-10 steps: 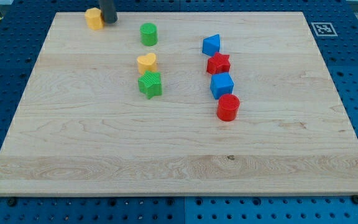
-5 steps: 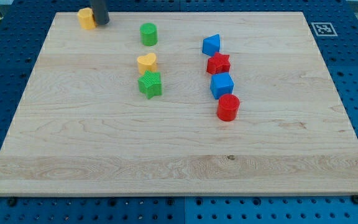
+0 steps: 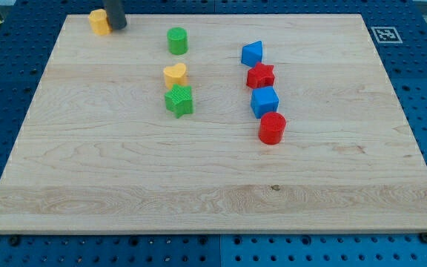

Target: Slide the yellow hexagon to the top left side of the board

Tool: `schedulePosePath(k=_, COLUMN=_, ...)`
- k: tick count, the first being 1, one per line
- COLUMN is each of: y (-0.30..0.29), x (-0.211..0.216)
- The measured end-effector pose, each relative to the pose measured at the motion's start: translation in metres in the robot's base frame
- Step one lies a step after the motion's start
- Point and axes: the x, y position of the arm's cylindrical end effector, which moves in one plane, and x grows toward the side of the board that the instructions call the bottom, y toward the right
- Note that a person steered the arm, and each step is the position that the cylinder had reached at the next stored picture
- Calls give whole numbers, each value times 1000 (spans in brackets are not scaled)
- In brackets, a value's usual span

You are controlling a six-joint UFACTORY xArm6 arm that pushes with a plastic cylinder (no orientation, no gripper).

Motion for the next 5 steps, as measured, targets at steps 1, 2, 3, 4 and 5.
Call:
schedulePosePath(k=1, y=-3, x=0)
schedulePosePath(k=2, y=-12, x=0)
schedulePosePath(k=3, y=-21, x=0)
schedulePosePath(k=4, y=-17, x=0)
schedulePosePath(k=5, y=8, x=0)
